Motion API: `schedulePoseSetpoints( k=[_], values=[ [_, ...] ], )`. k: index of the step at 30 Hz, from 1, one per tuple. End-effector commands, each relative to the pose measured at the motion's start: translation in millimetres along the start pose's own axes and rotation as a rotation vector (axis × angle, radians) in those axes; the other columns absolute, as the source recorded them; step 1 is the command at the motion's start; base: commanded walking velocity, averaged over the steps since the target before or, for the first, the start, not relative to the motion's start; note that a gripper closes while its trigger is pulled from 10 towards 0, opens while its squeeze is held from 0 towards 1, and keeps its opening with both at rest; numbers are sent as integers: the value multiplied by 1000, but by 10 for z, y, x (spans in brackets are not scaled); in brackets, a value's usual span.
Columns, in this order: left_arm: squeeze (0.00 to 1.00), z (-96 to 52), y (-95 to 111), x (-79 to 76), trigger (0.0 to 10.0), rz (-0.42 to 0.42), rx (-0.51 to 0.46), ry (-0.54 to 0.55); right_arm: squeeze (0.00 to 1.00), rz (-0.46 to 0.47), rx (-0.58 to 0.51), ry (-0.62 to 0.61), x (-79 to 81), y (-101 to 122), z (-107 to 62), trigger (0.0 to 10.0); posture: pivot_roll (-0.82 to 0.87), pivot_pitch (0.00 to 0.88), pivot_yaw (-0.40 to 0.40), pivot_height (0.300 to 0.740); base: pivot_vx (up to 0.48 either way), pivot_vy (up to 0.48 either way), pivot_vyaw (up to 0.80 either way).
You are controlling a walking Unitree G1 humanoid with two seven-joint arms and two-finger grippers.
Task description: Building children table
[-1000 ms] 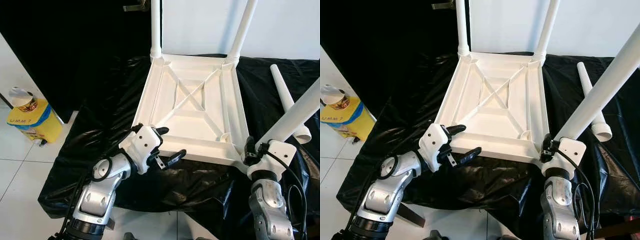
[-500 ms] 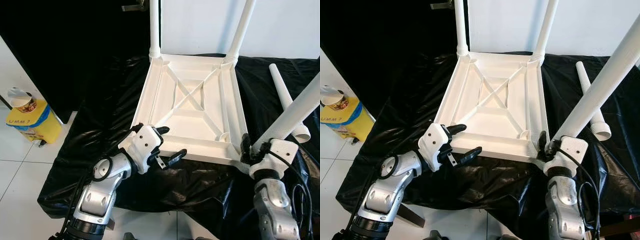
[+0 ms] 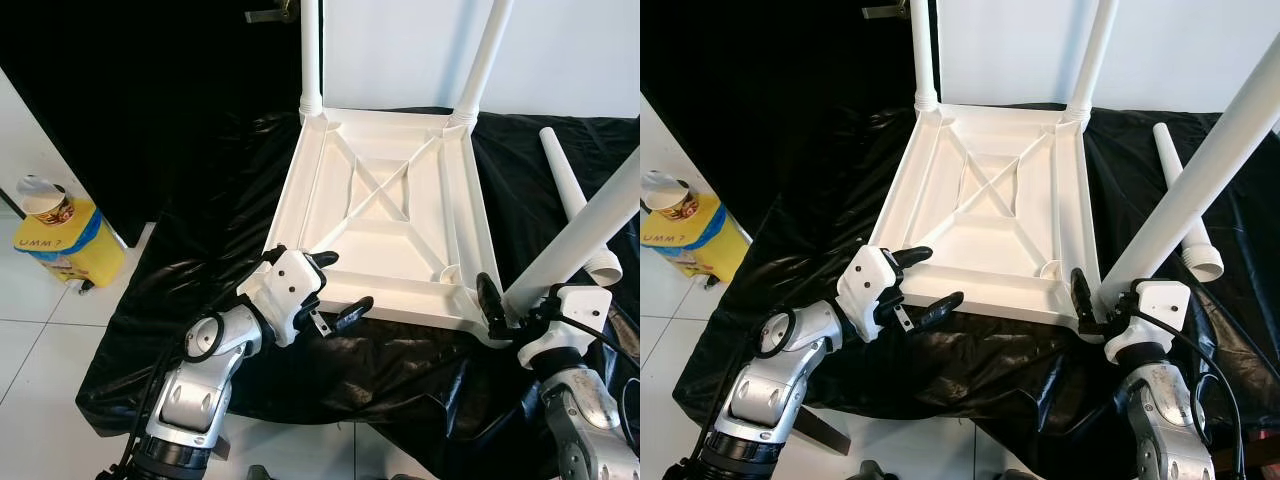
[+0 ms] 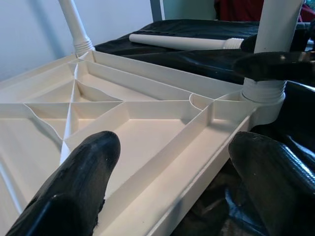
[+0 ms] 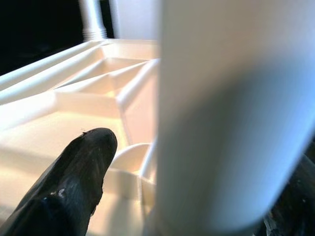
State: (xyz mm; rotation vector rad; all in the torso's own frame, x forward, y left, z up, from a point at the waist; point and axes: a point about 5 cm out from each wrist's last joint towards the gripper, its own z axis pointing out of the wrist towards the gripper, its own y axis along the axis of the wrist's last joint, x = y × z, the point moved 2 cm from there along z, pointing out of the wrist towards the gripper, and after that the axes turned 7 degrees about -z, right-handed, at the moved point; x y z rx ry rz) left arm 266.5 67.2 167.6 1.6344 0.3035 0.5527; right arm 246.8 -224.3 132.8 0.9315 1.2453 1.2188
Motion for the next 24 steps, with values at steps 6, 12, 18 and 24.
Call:
schedulePoseSetpoints(
  k=[6, 12, 18, 24],
  values=[
    [0, 38, -11, -6, 10000, -3, -7, 36, 0, -63, 33, 192, -54, -135, 100, 10000, -81, 57, 23, 740, 0, 0, 0],
    [0, 52, -18, -27, 10000, -2, -5, 27, 0, -73, 32, 249, -55, -133, 146, 10000, -82, 54, 25, 740, 0, 0, 0],
    [0, 81, -11, -40, 10000, 0, -10, 16, 0, -102, 41, 338, -59, -187, 246, 4902, -85, 42, 25, 740, 0, 0, 0],
    [0, 100, 1, -48, 10000, 2, -15, 12, 0, -107, 46, 360, -47, -239, 294, 0, -80, 34, 20, 740, 0, 0, 0]
  ],
)
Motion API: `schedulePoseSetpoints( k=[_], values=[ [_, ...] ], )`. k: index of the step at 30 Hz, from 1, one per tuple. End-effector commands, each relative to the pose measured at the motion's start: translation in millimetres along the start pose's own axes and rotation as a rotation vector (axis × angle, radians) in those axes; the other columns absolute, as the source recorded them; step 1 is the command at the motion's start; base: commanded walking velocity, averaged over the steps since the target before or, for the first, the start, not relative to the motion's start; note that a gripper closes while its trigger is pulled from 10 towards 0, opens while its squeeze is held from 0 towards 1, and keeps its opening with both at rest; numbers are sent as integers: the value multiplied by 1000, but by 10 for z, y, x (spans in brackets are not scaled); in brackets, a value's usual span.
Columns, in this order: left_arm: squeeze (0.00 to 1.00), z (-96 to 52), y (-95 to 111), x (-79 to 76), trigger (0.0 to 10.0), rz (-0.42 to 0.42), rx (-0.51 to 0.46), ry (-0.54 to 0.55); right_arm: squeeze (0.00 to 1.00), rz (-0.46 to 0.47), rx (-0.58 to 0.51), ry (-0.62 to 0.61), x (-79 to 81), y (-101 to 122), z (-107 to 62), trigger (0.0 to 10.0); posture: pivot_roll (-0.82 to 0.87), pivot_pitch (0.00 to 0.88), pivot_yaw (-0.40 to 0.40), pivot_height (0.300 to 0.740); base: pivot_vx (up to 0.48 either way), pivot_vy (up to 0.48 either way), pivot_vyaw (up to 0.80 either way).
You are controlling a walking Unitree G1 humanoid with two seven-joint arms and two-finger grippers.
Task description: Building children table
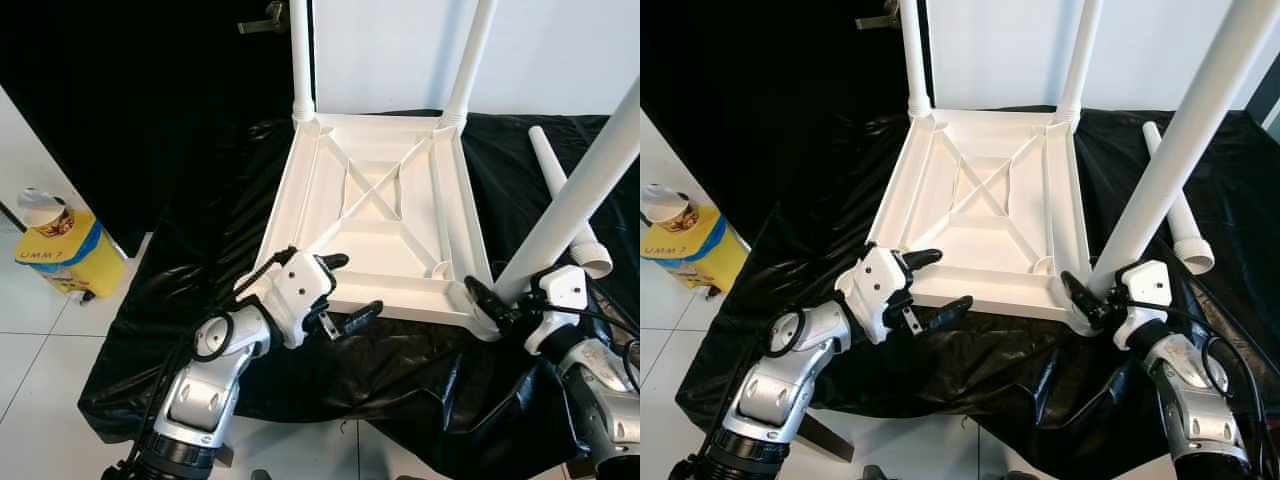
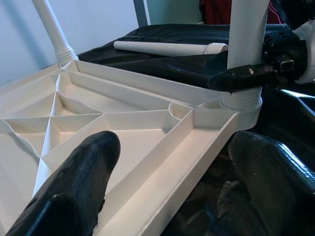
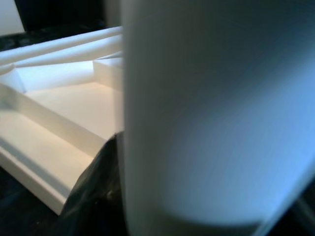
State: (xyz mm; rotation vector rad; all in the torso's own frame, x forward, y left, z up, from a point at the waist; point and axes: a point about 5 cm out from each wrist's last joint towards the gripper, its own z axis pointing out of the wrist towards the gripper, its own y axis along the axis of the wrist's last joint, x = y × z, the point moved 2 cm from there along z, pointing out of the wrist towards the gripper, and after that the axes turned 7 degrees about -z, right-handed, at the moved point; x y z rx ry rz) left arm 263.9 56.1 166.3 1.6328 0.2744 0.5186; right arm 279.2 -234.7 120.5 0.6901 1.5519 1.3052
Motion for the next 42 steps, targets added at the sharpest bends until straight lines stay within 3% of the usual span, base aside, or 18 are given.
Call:
schedulePoseSetpoints(
  k=[1, 12, 13, 14, 15, 24, 34, 39, 42],
  values=[
    [0, 17, -6, 33, 10000, 5, -5, 51, 0, 4, 17, 34, 62, -46, 25, 0, -80, 34, 20, 740, 0, 0, 0],
    [0, -9, -11, 39, 10000, 10, -3, 55, 0, 82, 62, 3, 173, -232, -91, 0, -78, 31, 21, 740, 0, 0, 0],
    [0, -11, -11, 38, 10000, 10, -2, 54, 0, 101, 66, -16, 186, -261, -110, 4353, -81, 33, 25, 740, 0, 0, 0],
    [0, -12, -12, 37, 10000, 11, -2, 52, 0, 114, 69, -29, 193, -282, -123, 4353, -81, 33, 25, 740, 0, 0, 0],
    [0, -13, -12, 35, 10000, 10, -1, 50, 0, 136, 76, -46, 200, -305, -137, 10000, -82, 33, 28, 740, 0, 0, 0],
    [0, -14, -14, 25, 10000, 12, 4, 32, 0, 247, 101, -114, 231, -397, -156, 10000, -90, 42, 47, 740, 0, 0, 0],
    [0, -12, -13, 22, 10000, 12, 6, 26, 0, 240, 136, -144, 231, -415, -109, 10000, -91, 48, 49, 740, 0, 0, 0],
    [0, -18, -14, 21, 10000, 11, 8, 27, 0, 229, 171, -233, 231, -411, -61, 10000, -85, 55, 44, 740, 0, 0, 0],
    [0, -32, -15, 24, 10000, 11, 9, 36, 0, 294, 197, -443, 336, -367, 21, 10000, -77, 59, 32, 740, 0, 0, 0]
  ],
)
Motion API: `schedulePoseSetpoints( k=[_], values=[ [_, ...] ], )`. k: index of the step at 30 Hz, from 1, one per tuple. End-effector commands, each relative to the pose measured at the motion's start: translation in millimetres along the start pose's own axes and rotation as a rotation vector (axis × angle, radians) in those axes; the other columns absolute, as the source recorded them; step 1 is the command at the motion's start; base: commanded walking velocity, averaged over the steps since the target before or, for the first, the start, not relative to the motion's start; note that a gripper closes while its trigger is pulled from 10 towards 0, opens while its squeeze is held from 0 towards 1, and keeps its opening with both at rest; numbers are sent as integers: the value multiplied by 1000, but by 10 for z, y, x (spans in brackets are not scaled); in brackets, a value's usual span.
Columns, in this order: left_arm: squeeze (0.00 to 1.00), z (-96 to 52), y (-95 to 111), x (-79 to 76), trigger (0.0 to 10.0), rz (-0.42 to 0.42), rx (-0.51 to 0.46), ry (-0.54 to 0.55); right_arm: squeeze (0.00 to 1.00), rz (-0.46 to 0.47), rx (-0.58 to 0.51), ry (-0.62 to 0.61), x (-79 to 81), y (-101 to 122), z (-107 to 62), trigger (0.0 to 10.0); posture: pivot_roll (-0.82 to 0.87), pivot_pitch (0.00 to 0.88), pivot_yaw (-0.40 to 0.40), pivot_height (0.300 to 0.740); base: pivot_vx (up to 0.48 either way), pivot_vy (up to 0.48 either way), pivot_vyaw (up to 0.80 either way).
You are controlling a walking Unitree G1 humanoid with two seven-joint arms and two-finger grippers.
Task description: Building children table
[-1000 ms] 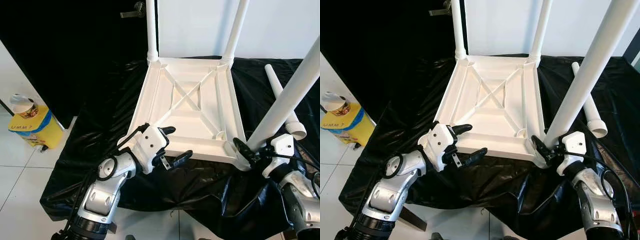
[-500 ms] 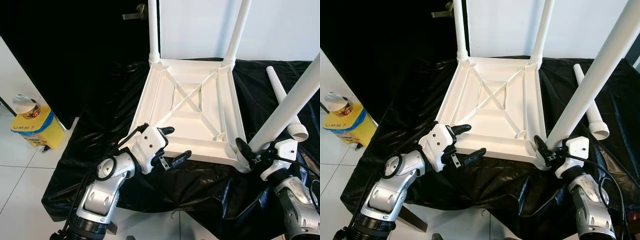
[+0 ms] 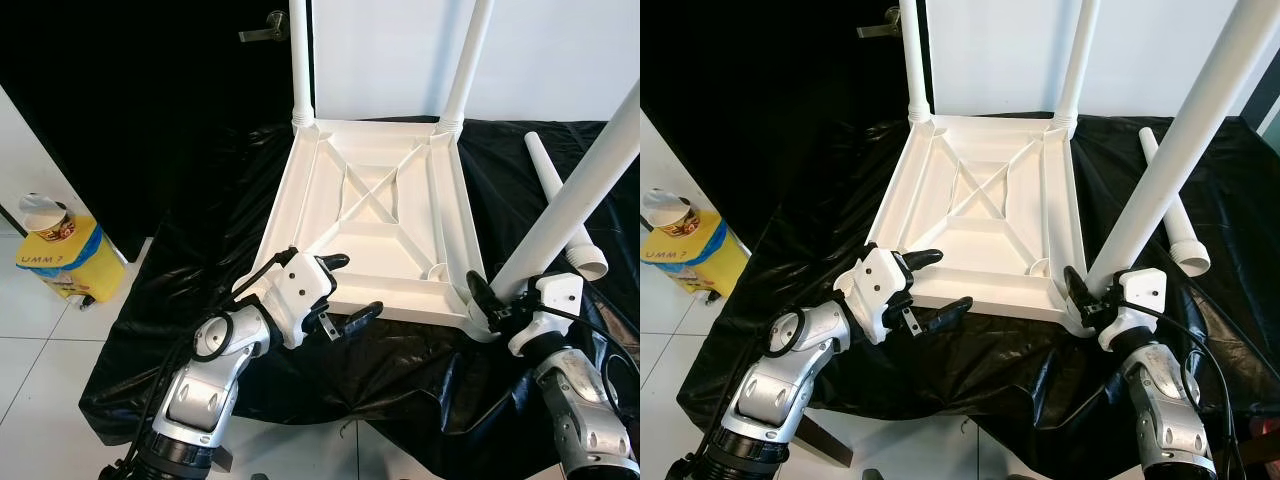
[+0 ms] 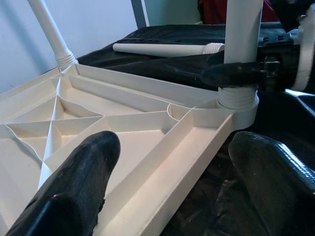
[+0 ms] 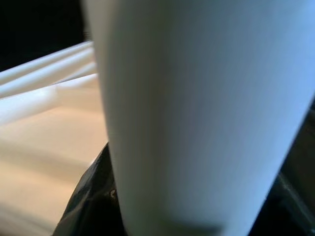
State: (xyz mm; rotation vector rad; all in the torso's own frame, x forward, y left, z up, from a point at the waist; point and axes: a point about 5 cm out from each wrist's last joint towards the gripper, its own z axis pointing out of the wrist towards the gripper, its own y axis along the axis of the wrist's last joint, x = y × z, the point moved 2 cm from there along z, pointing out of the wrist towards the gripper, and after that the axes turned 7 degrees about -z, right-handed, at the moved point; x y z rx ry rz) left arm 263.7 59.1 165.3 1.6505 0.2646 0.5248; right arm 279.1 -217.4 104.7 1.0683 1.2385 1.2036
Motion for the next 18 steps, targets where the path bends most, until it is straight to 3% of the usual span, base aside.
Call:
schedulePoseSetpoints(
  k=[1, 5, 8, 10, 18],
  values=[
    [0, -6, -1, 14, 10000, -3, -5, 40, 0, 72, 159, -88, 60, -285, -69, 10000, -77, 59, 32, 740, 0, 0, 0],
    [0, -7, -1, 17, 10000, -4, -7, 46, 0, 94, 149, -145, 135, -246, -64, 10000, -77, 58, 26, 740, 0, 0, 0],
    [0, 17, 10, 16, 10000, -9, -19, 65, 0, 135, 157, -358, 211, -205, -90, 10000, -71, 56, 7, 740, 0, 0, 0],
    [0, 27, 17, 11, 10000, -10, -24, 71, 0, 146, 170, -414, 241, -213, -96, 10000, -68, 55, 2, 740, 0, 0, 0],
    [0, 27, 20, 7, 10000, -10, -26, 76, 0, 154, 149, -395, 295, -160, -73, 10000, -63, 58, 2, 740, 0, 0, 0]
  ],
)
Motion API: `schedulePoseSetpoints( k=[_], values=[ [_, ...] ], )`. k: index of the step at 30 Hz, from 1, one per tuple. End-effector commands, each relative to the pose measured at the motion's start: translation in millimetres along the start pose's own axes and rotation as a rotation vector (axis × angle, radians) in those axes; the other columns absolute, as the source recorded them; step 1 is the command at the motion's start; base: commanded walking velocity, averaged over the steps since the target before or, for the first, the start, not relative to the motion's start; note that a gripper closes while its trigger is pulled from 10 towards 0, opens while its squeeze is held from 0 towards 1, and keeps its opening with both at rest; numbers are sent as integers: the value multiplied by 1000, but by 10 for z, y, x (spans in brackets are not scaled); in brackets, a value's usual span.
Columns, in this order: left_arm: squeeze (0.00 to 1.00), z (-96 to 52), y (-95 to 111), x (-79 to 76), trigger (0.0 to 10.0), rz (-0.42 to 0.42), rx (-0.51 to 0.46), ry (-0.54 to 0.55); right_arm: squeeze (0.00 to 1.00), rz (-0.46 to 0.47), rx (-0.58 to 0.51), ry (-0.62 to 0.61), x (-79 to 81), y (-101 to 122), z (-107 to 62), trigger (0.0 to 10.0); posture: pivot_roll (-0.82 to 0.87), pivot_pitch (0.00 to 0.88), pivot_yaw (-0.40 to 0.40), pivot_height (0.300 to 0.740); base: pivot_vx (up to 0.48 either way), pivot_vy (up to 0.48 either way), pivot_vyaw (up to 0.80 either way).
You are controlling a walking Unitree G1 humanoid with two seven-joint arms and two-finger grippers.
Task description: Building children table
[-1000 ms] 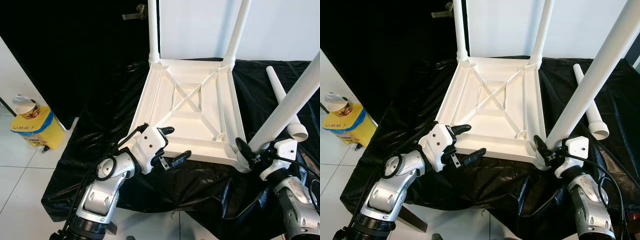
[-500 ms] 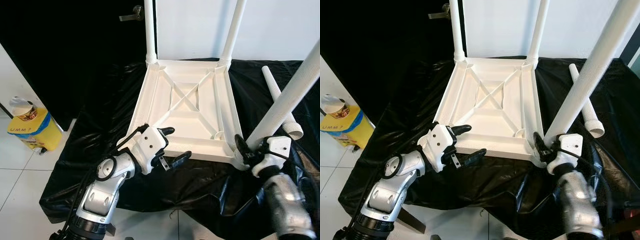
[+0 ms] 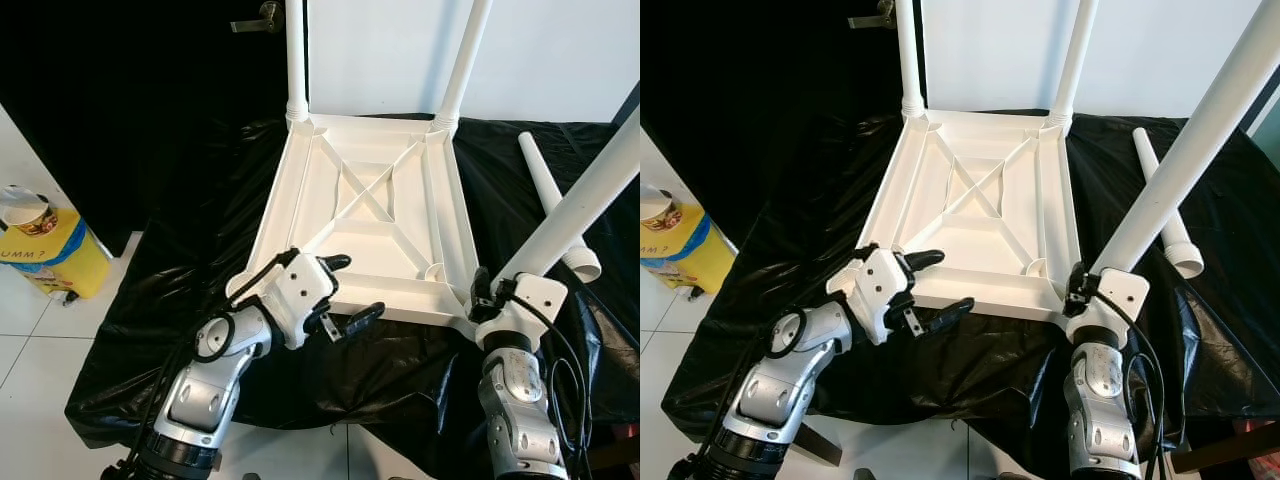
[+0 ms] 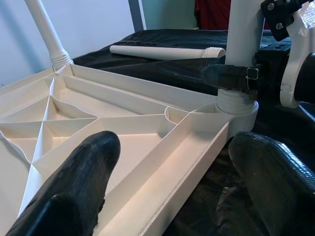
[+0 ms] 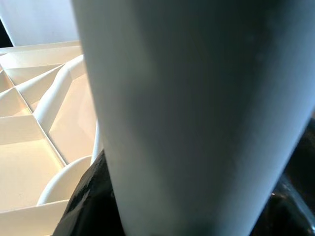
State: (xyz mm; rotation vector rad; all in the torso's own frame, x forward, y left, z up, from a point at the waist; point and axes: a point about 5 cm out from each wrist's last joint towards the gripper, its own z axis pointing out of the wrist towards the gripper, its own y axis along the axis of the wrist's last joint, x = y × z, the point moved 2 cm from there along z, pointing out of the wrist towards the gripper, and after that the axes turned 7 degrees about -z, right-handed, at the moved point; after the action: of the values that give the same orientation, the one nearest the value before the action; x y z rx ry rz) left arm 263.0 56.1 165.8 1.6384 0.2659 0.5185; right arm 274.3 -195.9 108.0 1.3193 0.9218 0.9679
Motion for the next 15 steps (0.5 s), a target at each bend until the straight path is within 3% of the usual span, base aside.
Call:
schedulePoseSetpoints(
  k=[1, 8, 15],
  values=[
    [0, 5, 9, 26, 10000, -2, -15, 78, 0, 53, 123, -2, 46, -224, -55, 10000, -63, 58, 2, 740, 0, 0, 0],
    [0, -31, 7, 56, 10000, 6, -9, 91, 0, 104, 55, 99, 201, -62, -69, 10000, -64, 67, -3, 740, 0, 0, 0],
    [0, -44, -11, 38, 10000, 6, 0, 88, 0, 90, 23, 112, 170, -2, -102, 10000, -62, 77, 4, 740, 0, 0, 0]
  ],
)
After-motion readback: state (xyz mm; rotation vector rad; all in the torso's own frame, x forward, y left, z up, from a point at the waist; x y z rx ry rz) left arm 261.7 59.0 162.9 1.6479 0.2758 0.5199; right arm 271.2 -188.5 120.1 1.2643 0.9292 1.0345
